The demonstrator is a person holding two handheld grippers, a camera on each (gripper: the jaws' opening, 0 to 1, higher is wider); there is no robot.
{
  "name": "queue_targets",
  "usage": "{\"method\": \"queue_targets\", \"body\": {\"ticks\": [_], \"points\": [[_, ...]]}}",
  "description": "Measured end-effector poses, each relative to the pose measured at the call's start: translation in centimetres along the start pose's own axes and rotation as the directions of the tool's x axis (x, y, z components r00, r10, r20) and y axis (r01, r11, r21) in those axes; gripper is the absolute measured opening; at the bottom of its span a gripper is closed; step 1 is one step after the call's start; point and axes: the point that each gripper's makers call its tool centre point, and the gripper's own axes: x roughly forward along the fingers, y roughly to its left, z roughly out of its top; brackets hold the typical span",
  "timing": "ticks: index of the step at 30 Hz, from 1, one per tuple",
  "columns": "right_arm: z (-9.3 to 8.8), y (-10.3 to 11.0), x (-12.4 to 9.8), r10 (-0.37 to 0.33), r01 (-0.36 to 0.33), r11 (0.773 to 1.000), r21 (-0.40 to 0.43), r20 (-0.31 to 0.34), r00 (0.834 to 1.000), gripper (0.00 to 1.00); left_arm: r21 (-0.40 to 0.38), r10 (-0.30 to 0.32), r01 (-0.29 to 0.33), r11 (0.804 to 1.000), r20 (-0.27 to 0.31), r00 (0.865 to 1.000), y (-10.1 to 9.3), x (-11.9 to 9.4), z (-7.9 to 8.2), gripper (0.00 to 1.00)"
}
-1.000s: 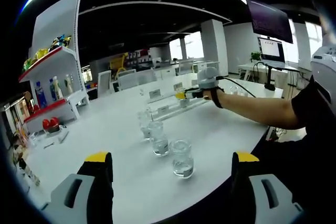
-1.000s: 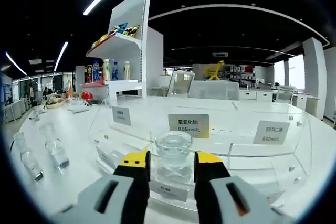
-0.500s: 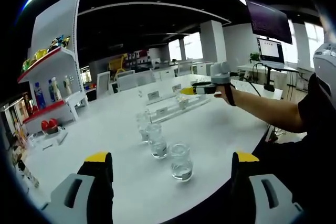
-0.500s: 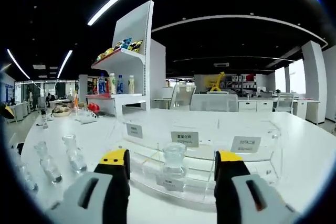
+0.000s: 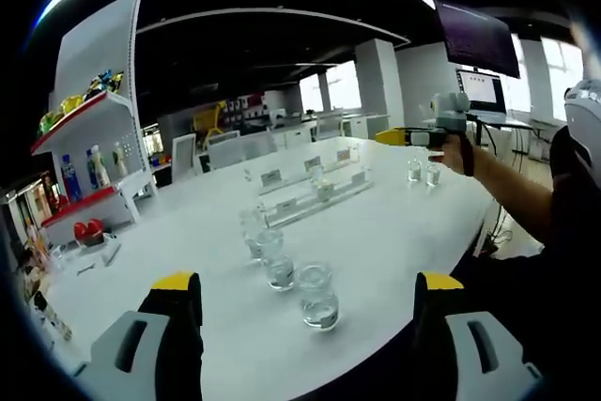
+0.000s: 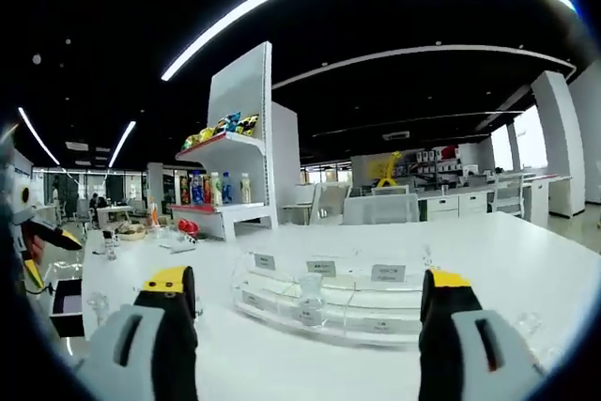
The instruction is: Identify the label on the chemical reagent bottle, grasp the chemical reagent bottle, and place it in the designated position on the reagent rack
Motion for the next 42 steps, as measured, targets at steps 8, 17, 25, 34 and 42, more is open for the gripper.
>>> {"method": "queue_targets", "body": {"ticks": [8, 17, 25, 34, 42], "points": [[1.4, -1.7, -6.3, -0.028, 0.028, 1.000, 0.011, 0.006, 1.000, 0.97, 0.011, -0.012, 0.012, 1.000, 0.012, 1.000, -0.7, 0.2, 0.5, 0.93], [2.0, -4.7, -13.1, -0.124, 0.124, 0.992, -0.023, -0.004, 0.992, 0.97, 0.016, -0.022, 0.022, 1.000, 0.021, 1.000, -1.1, 0.5, 0.8, 0.93], [1.7, -5.2, -16.9, -0.144, 0.143, 0.989, -0.028, -0.044, 0.989, 0.97, 0.011, -0.036, 0.036, 0.999, 0.029, 0.999, -1.7, 0.9, 0.9, 0.93], [2.3, -6.7, -19.2, -0.165, 0.165, 0.986, 0.018, -0.030, 0.986, 0.97, 0.015, -0.039, 0.039, 0.999, 0.033, 0.999, -2.2, 1.1, 1.2, 0.93], [3.5, -7.0, -21.0, -0.187, 0.187, 0.982, -0.004, -0.016, 0.982, 0.97, 0.015, -0.026, 0.026, 1.000, 0.043, 0.999, -2.1, 0.6, 1.7, 0.93]]}}
